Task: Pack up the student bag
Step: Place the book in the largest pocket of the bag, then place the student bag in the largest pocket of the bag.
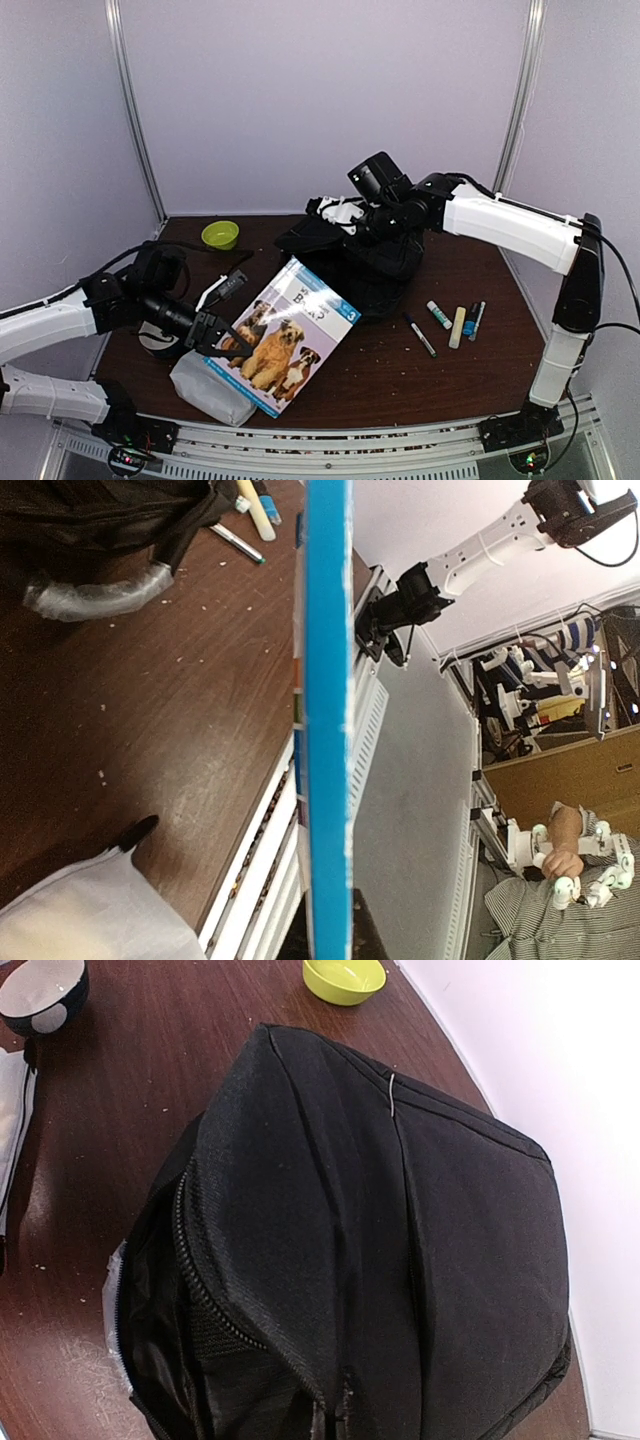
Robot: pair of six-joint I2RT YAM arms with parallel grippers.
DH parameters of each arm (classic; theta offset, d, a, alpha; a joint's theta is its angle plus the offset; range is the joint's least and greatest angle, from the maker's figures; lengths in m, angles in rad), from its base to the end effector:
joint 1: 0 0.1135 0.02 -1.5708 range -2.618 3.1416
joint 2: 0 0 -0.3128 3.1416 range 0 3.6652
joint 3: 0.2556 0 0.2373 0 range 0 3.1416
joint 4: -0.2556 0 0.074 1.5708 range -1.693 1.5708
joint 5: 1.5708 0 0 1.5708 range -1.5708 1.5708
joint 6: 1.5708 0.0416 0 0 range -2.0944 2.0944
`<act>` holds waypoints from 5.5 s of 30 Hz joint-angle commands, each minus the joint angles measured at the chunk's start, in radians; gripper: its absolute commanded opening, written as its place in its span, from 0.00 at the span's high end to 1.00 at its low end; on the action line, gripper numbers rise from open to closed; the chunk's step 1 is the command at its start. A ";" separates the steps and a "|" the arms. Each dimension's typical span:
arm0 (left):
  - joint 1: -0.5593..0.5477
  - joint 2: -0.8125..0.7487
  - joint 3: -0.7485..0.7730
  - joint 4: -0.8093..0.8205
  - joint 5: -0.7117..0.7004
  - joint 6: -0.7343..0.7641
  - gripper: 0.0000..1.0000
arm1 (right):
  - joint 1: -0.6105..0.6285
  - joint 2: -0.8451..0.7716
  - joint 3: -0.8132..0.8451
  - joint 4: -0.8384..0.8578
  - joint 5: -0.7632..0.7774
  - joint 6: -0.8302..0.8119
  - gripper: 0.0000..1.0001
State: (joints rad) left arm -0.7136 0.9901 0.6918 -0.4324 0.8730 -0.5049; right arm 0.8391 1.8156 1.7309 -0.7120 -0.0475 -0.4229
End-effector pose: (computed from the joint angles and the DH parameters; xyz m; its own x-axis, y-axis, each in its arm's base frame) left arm 0.1005 -0.1292 0.2977 -0.8537 0.3281 -0.4044 0.5016 0.3095 -0.8078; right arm 0.2728 0.3067 0.3747 -0.1216 -0.7489 -0.6514 -0.8940 0.3677 -0.2559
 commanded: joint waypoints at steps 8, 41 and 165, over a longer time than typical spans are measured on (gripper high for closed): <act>-0.070 0.378 -0.019 0.688 -0.030 -0.216 1.00 | -0.004 -0.120 -0.008 0.075 -0.067 -0.002 1.00; -0.025 0.675 0.123 0.748 -0.261 -0.440 0.68 | 0.014 -0.191 -0.184 0.116 -0.282 -0.099 1.00; -0.310 0.056 0.108 -0.456 -1.182 -0.348 0.56 | -0.021 -0.043 -0.254 0.000 -0.504 -0.190 0.60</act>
State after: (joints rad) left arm -1.1641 1.1412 0.8528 -0.7918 -0.4774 -0.7826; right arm 0.8135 1.7939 1.4395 -0.6708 -0.5339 -0.5819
